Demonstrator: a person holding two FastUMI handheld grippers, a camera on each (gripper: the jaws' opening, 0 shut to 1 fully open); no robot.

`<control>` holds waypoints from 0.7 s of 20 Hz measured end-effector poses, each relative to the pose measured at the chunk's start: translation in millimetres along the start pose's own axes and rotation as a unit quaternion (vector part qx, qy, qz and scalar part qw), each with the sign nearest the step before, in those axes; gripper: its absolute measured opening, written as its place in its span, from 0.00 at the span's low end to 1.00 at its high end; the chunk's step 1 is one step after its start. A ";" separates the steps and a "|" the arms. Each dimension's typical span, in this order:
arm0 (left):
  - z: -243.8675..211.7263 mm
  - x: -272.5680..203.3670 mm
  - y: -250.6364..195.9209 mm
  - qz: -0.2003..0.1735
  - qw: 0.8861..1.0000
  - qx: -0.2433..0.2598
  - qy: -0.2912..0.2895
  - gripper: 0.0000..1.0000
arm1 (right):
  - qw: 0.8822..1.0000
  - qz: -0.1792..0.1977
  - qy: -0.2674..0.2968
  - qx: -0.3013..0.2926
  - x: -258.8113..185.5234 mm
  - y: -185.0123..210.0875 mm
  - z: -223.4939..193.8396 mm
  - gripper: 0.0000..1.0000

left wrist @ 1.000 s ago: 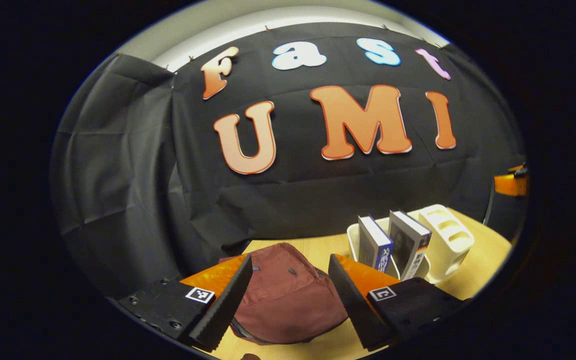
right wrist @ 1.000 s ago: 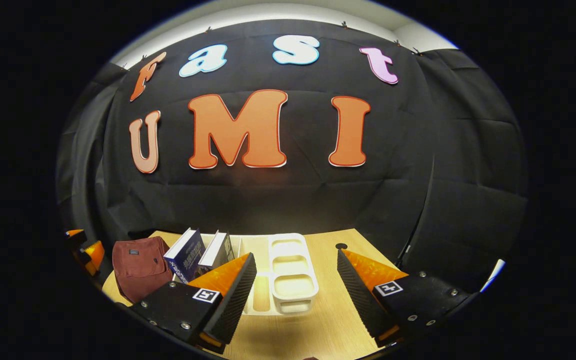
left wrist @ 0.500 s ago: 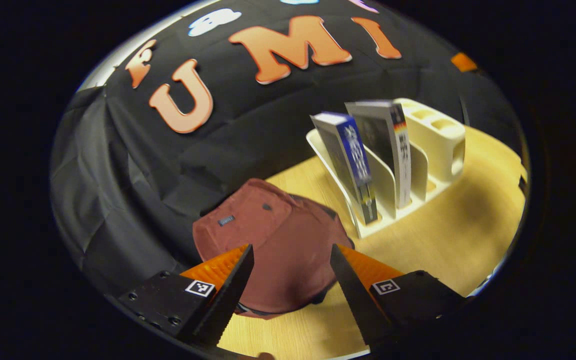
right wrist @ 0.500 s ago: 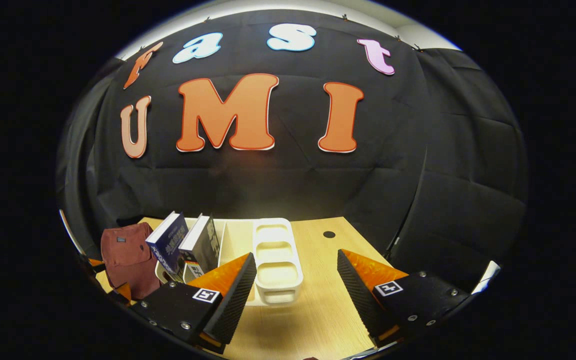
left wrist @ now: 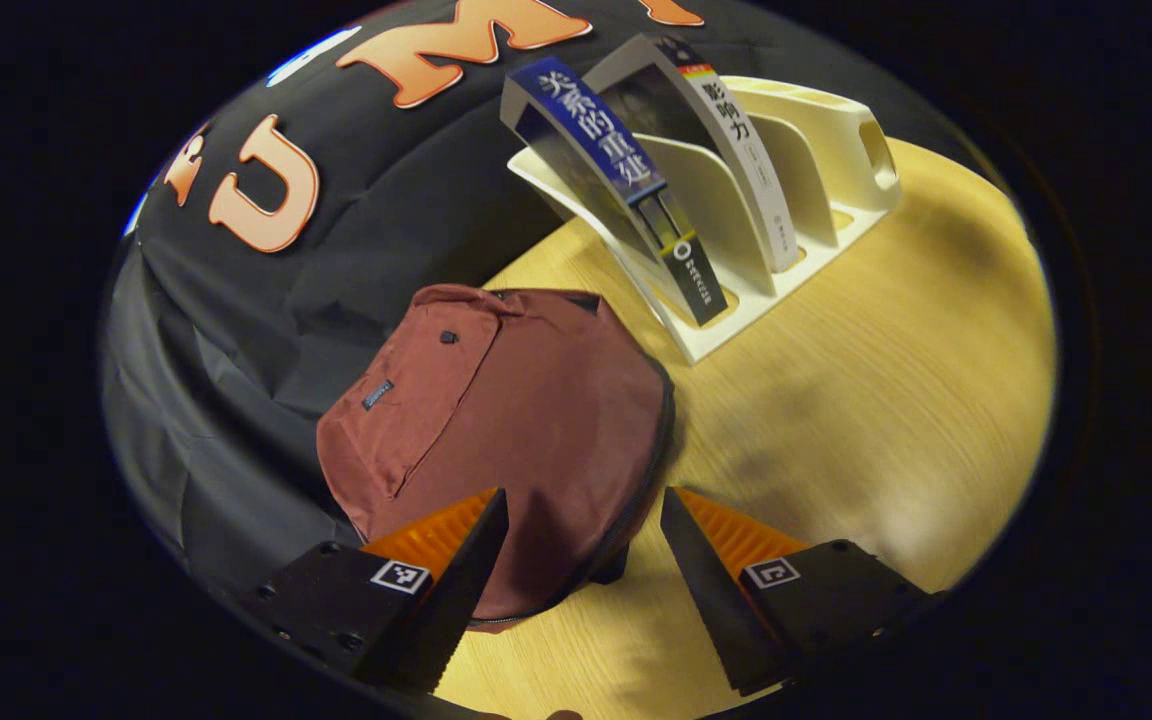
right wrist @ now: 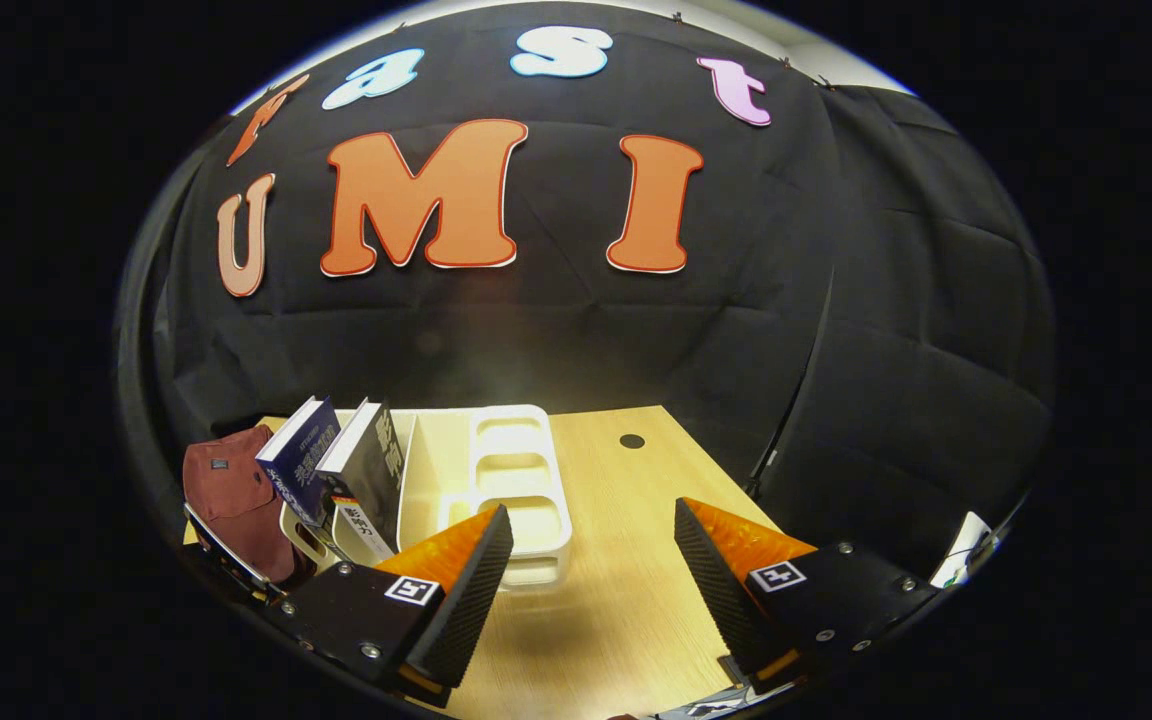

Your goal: Open the schoolbag, grab two books from the bookshelf and put them into the schoolbag.

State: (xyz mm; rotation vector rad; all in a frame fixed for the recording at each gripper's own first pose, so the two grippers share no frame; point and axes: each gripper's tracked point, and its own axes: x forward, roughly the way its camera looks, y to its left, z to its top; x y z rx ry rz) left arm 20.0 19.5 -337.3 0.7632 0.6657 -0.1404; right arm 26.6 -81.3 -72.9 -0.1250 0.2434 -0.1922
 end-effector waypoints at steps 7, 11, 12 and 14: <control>0.9 10.6 6.9 -0.002 1.000 0.019 0.001 0.70 | 1.000 0.013 0.012 -0.001 4.9 10.1 -8.1 0.97; -1.1 13.3 6.8 -0.007 0.999 0.038 0.017 0.28 | 1.000 0.022 0.001 0.002 3.2 13.3 0.0 0.97; 1.9 13.9 6.9 -0.011 0.999 0.041 0.018 0.18 | 1.000 0.025 -0.001 0.004 3.5 13.9 0.9 0.96; 1.2 17.0 8.3 -0.011 0.999 0.042 0.019 0.04 | 0.999 0.031 0.002 0.010 4.6 14.4 0.6 0.97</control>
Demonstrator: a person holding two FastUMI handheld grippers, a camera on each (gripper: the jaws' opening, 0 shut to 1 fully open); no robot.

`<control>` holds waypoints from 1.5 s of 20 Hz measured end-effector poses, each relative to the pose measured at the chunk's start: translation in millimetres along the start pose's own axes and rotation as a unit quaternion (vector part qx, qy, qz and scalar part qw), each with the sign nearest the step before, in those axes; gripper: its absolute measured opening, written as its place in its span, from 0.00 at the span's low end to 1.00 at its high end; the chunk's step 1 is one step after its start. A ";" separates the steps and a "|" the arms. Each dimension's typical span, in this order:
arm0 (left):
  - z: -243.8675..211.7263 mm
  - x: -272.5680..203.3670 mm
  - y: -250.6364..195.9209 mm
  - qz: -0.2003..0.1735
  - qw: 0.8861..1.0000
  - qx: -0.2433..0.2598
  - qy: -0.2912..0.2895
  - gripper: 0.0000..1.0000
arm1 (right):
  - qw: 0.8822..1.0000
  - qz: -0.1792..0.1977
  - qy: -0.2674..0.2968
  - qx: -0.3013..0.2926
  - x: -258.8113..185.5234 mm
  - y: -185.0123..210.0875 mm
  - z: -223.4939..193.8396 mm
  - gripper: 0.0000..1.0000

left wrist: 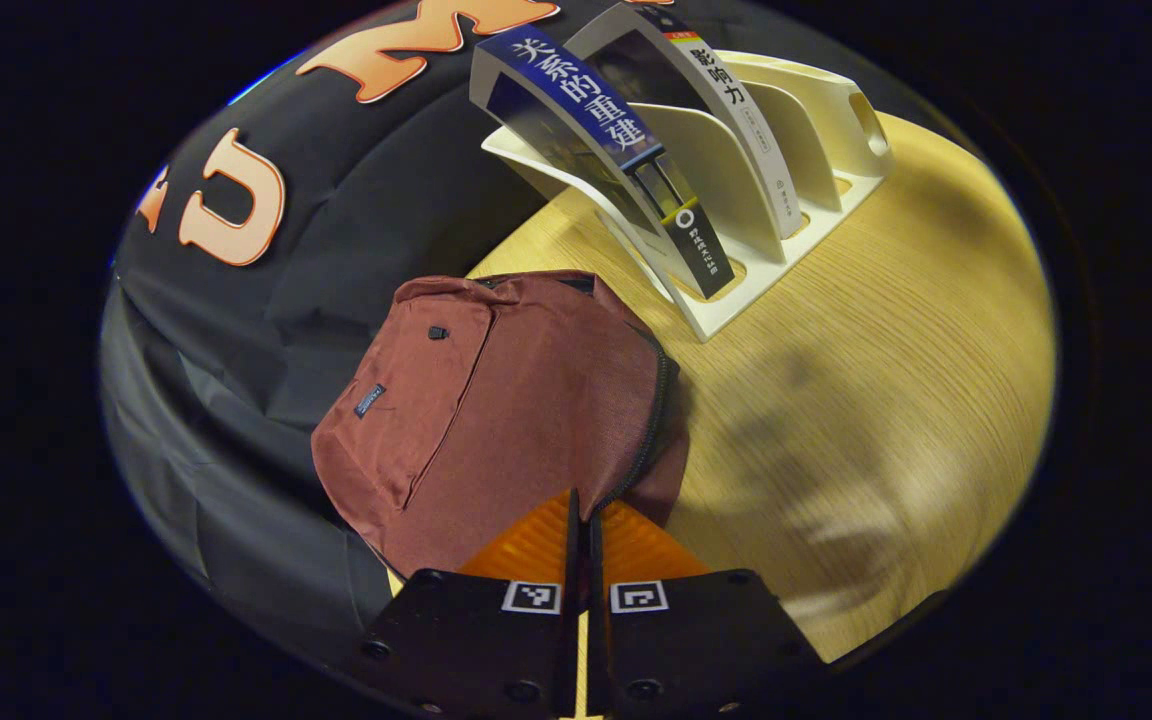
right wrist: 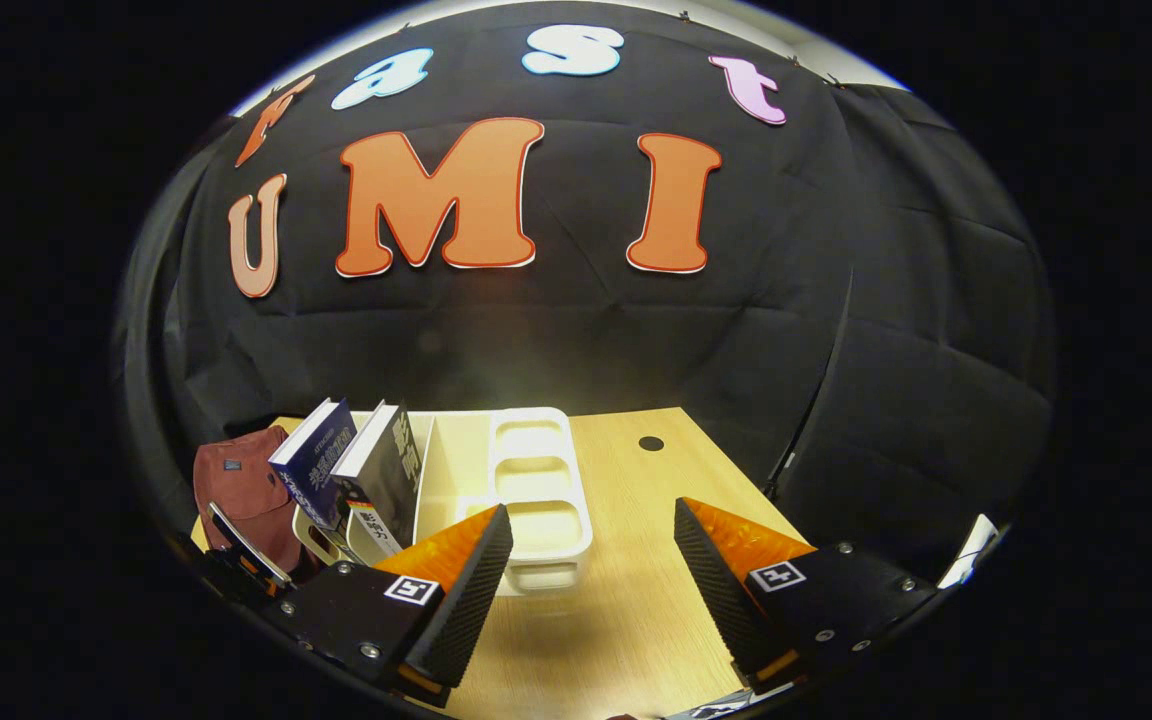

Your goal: Open the schoolbag, grab two books from the bookshelf and put them into the schoolbag.

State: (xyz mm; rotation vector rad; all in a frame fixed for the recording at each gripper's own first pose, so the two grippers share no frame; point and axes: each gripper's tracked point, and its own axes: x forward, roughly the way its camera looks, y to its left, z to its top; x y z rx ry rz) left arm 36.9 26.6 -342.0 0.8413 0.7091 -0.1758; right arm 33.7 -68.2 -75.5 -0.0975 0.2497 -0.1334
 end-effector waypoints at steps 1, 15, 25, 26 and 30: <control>0.4 0.6 -1.2 -0.008 1.000 0.012 0.003 0.09 | 1.000 0.004 0.001 0.001 0.3 0.8 0.6 0.97; 32.9 -39.1 51.1 -0.244 0.968 -0.034 0.049 0.00 | 0.998 0.013 -0.019 0.055 -13.2 56.1 23.6 0.97; 76.9 -43.3 174.6 -0.239 0.970 0.051 0.010 0.01 | 0.999 0.021 0.004 0.045 -33.2 93.4 22.9 0.97; 82.1 -40.1 185.8 -0.236 0.970 0.054 0.007 0.01 | 0.999 0.022 0.005 0.039 -35.4 96.9 23.0 0.97; 100.3 -14.5 227.2 -0.212 0.975 0.070 -0.005 0.01 | 0.999 0.034 0.006 0.027 -45.8 117.9 28.6 0.97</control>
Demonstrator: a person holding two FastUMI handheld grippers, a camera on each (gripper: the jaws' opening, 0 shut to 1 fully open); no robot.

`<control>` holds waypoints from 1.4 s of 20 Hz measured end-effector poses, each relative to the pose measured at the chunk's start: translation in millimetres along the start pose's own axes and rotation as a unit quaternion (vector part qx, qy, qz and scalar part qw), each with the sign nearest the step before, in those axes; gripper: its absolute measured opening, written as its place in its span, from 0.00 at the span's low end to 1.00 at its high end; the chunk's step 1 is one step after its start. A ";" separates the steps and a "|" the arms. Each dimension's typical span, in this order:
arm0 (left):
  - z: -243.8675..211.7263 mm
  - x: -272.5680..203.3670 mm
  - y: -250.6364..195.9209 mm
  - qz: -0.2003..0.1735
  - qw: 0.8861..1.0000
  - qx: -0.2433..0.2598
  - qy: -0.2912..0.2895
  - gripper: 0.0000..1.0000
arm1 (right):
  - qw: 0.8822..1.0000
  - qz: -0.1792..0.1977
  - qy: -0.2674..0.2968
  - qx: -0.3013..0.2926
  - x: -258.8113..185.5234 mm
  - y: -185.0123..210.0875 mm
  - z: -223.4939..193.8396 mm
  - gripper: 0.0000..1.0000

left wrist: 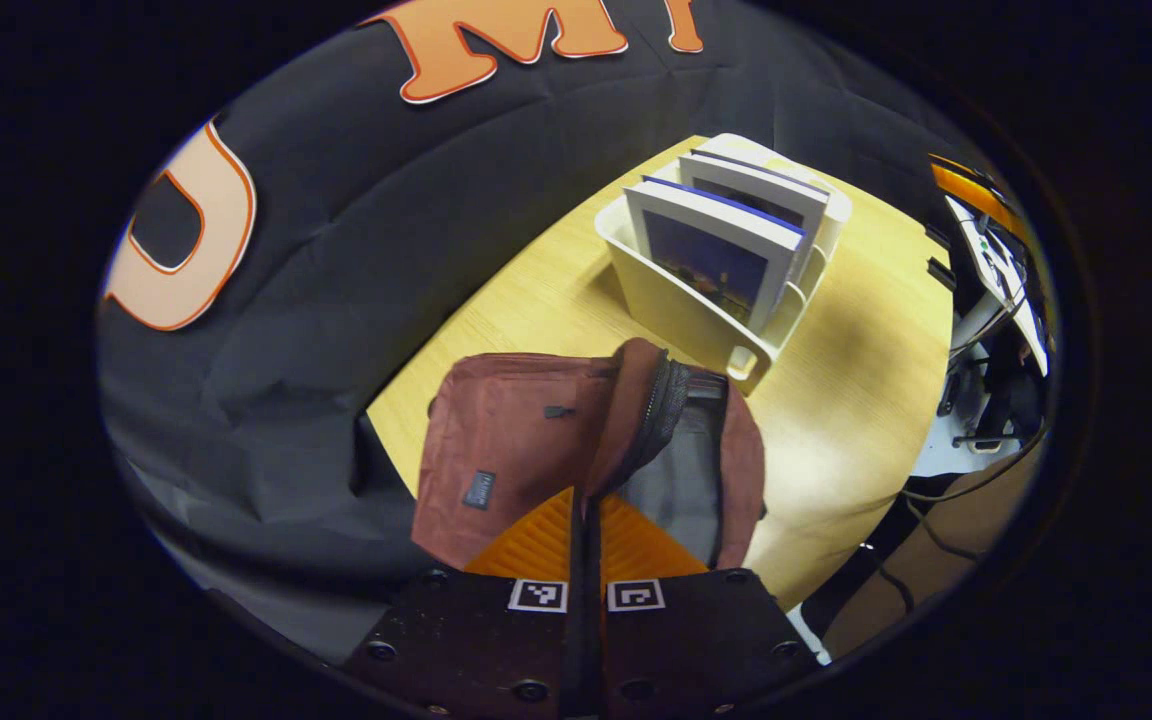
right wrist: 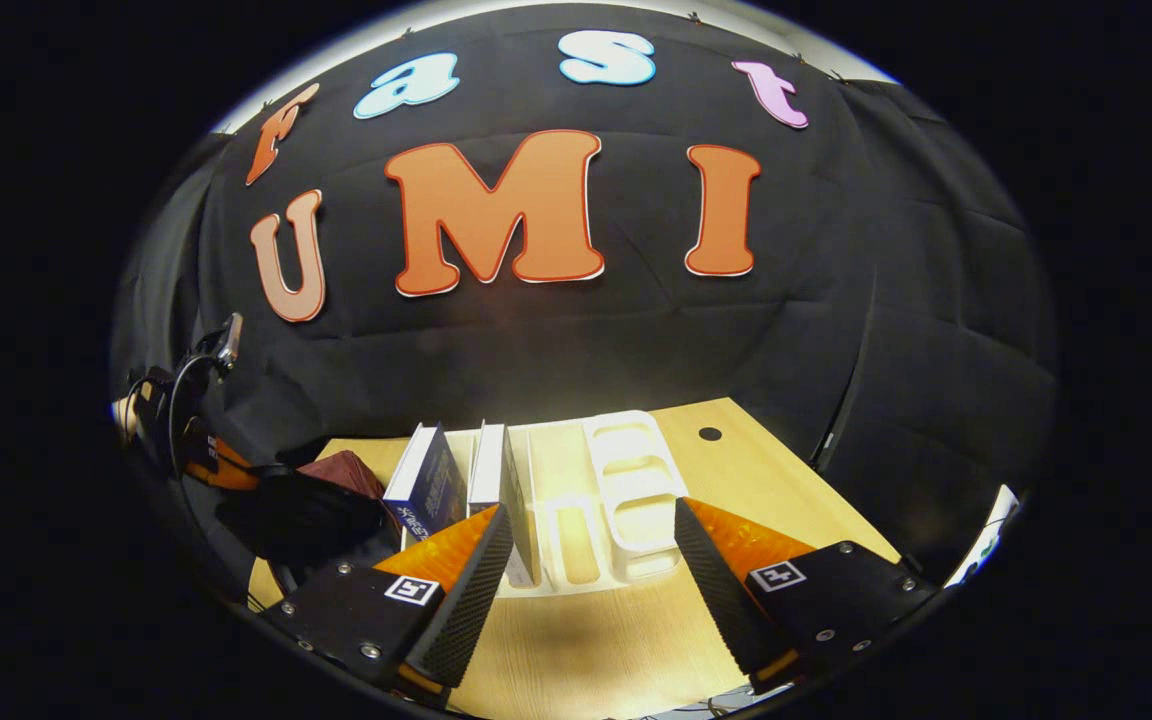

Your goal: Open the schoolbag, grab two books from the bookshelf and put them into the schoolbag.

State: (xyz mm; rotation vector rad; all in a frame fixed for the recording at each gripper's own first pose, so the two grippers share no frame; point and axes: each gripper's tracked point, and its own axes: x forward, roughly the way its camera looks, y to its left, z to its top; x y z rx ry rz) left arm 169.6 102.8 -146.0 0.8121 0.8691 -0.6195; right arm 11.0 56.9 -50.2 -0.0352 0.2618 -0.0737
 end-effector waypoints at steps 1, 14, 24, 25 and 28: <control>1.4 1.6 10.9 0.007 1.000 0.001 -0.002 0.00 | 1.000 0.007 0.001 -0.002 -1.7 7.1 3.3 0.97; -23.4 34.0 23.8 -0.031 0.998 -0.043 -0.018 0.01 | 0.974 0.137 0.175 -0.031 39.7 141.6 60.0 0.97; -30.0 47.5 28.6 -0.039 0.998 -0.048 -0.021 0.01 | 0.918 0.089 0.385 -0.046 158.4 190.6 -6.7 0.98; -31.0 48.9 28.4 -0.041 0.998 -0.048 -0.021 0.01 | 0.911 0.085 0.400 -0.048 163.1 192.0 -16.8 0.98; -30.8 51.5 27.9 -0.045 0.998 -0.047 -0.020 0.01 | 0.898 0.074 0.429 -0.059 175.5 196.3 -39.2 0.98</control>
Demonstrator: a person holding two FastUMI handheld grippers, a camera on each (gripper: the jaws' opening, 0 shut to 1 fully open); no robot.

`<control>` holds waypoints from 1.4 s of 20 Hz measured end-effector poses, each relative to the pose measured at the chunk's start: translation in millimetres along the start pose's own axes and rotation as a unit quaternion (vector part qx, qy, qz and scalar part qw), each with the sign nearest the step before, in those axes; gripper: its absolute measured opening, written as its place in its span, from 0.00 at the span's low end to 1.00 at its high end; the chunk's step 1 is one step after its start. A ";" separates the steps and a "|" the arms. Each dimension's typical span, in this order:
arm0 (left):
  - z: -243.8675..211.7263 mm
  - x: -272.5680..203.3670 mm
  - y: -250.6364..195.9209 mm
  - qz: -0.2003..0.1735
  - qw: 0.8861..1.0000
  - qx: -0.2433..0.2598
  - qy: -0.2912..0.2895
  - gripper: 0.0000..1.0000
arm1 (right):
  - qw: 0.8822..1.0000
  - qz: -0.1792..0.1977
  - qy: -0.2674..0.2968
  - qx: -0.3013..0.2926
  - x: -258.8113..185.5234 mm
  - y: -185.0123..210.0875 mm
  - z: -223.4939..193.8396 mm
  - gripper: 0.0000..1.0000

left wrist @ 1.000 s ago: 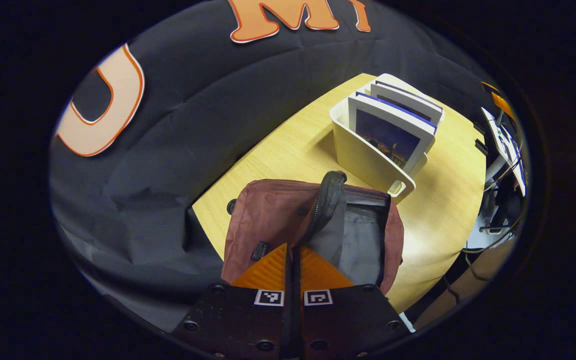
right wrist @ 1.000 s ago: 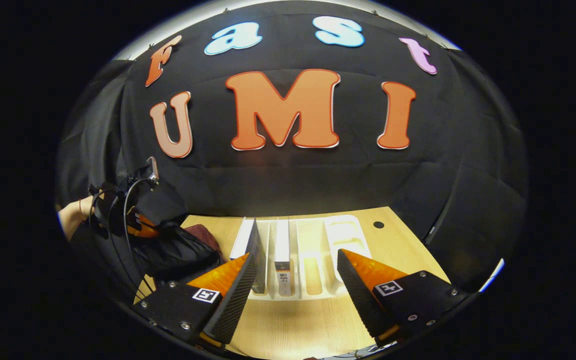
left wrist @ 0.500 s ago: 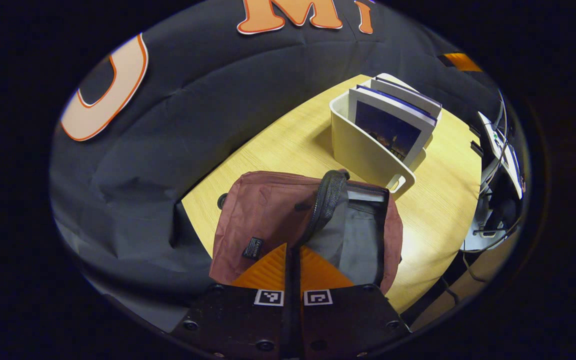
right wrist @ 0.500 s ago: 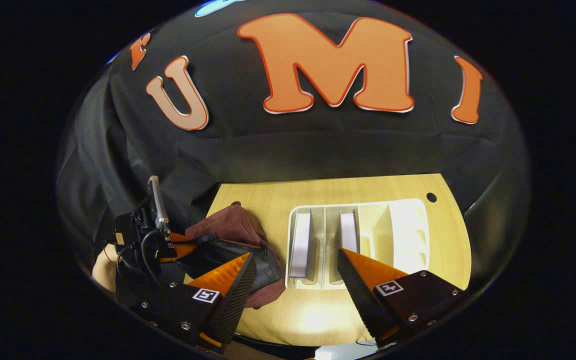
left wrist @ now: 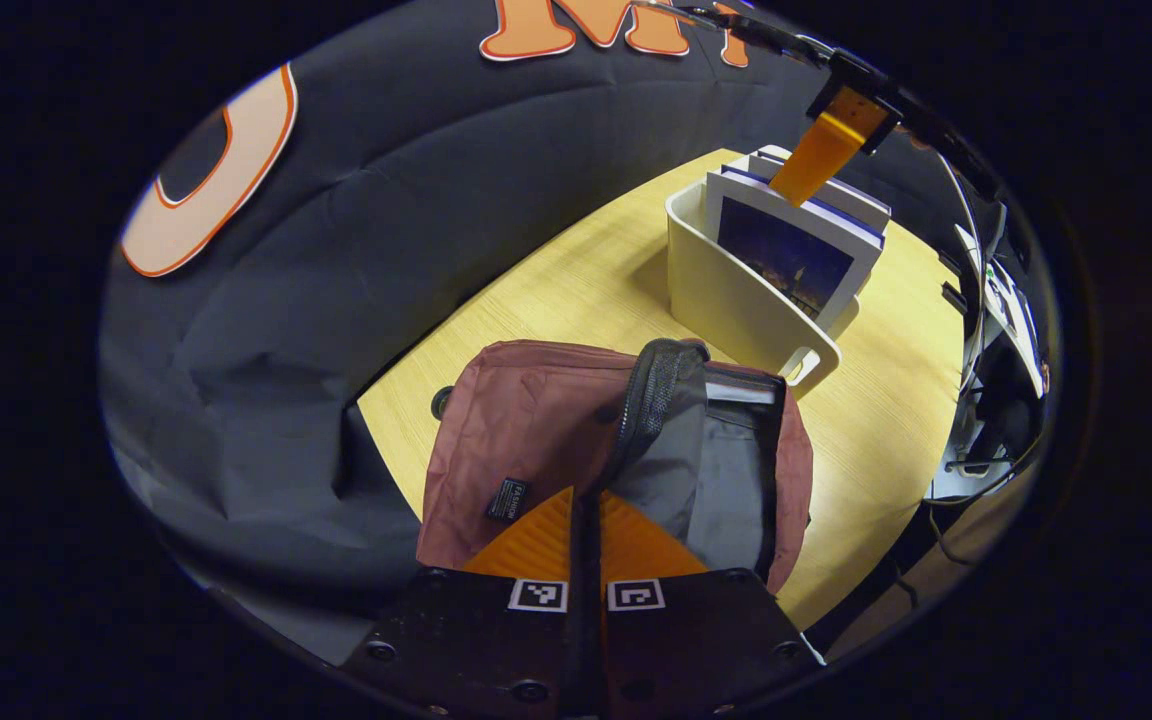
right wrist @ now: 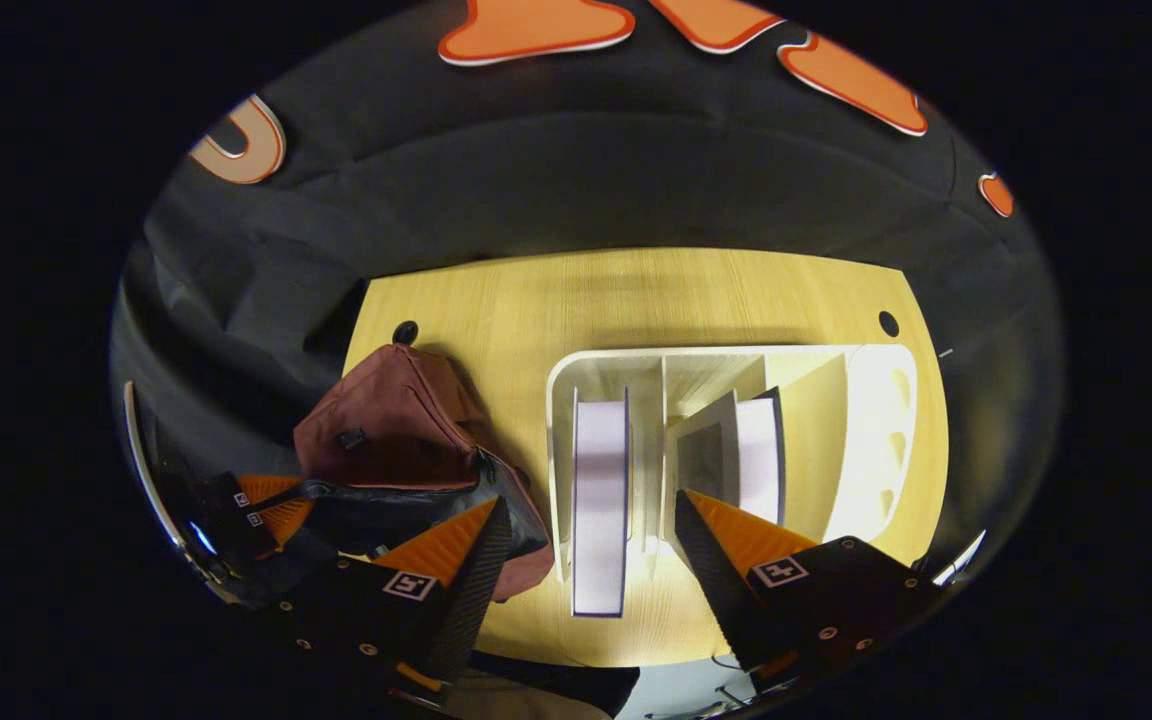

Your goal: Open the schoolbag, grab two books from the bookshelf and put them into the schoolbag.

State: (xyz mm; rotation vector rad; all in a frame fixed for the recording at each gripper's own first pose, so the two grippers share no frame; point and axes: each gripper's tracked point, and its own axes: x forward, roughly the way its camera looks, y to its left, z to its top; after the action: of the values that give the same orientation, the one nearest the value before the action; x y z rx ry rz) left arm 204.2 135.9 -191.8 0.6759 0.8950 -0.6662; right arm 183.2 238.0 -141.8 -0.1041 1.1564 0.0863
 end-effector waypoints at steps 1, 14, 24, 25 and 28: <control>-0.2 0.9 -0.9 -0.001 1.000 0.000 0.000 0.01 | 1.000 -0.005 0.013 -0.001 6.5 1.5 -6.1 0.98; -1.0 3.5 -3.0 -0.006 1.000 0.002 0.005 0.01 | 0.998 -0.034 0.052 0.014 49.2 -12.9 -11.6 0.33; -1.6 -4.1 -9.2 -0.004 1.000 0.000 0.004 0.01 | 0.999 -0.026 0.002 0.044 -16.6 -23.4 2.4 0.31; -1.0 -5.8 -8.5 -0.002 1.000 0.001 0.002 0.01 | 0.999 -0.019 -0.007 0.046 -30.3 -21.0 4.7 0.31; -2.0 -9.1 -11.1 0.003 1.000 -0.006 0.005 0.01 | 0.998 -0.001 -0.040 0.052 -75.1 -23.7 7.4 0.31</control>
State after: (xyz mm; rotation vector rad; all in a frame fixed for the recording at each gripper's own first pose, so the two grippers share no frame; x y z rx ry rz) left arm 190.6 132.7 -187.6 0.6722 0.9056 -0.6525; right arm 162.8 214.3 -69.2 -0.0097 1.0796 0.0284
